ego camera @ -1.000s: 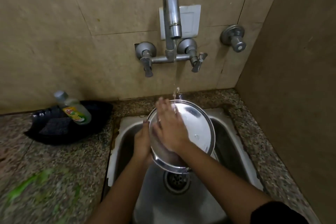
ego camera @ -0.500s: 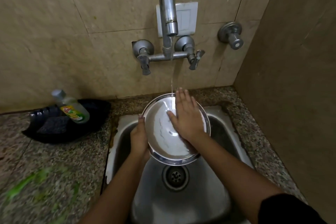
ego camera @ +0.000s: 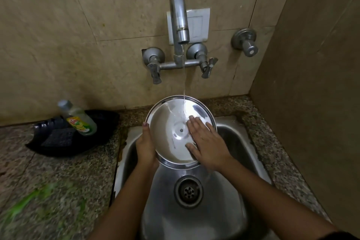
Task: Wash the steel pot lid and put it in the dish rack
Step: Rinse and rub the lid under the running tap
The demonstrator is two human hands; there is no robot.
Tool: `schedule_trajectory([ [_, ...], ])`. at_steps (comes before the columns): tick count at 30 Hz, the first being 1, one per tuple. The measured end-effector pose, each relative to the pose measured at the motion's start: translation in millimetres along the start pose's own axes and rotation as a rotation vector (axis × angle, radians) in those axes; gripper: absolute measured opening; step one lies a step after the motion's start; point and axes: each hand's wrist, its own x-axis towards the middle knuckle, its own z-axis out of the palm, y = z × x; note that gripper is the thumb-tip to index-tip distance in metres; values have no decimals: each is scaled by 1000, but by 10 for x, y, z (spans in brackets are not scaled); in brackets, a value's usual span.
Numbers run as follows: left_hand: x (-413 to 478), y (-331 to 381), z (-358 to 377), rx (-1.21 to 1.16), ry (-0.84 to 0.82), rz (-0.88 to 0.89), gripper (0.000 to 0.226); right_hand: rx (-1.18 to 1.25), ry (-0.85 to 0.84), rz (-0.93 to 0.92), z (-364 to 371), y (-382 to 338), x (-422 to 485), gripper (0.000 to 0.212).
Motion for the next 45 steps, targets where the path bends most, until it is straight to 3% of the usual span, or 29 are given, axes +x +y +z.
schedule_trajectory([
  [6,-126,182,50,41,0,99,36,78,201,290,-187,-278,633,74],
  [9,-176,167,37,144,-52,134,43,112,275,148,-288,-464,840,60],
  [12,-221,110,38,227,-147,163,51,67,483,-54,-404,-494,959,32],
  [14,-255,74,38,213,-177,168,53,46,540,-67,-505,-391,985,36],
  [18,-247,58,-10,220,-124,204,59,145,345,399,-691,-129,915,52],
  [19,-246,58,-7,239,-129,202,58,126,308,446,-679,-109,917,55],
  [20,-242,51,10,254,-144,193,56,132,307,424,-665,-149,912,56],
  [24,-253,39,82,324,-231,209,37,105,452,-106,-493,-496,889,46],
  [27,-233,23,52,321,-222,240,49,138,315,-220,-588,-388,943,49],
  [29,-208,21,3,326,-228,262,51,250,86,-186,-609,-259,977,48],
  [32,-148,41,-79,359,-268,258,47,738,-122,-39,-645,-114,987,41],
  [35,-70,100,-103,368,-358,241,25,995,-284,-10,-732,-84,965,12],
  [36,-43,107,-98,378,-383,238,14,1021,-320,-13,-760,-82,961,12],
  [42,5,185,-45,296,-416,171,16,1145,-344,71,-943,137,916,31],
  [45,26,207,-30,275,-417,153,14,1250,-325,149,-982,306,842,26],
])
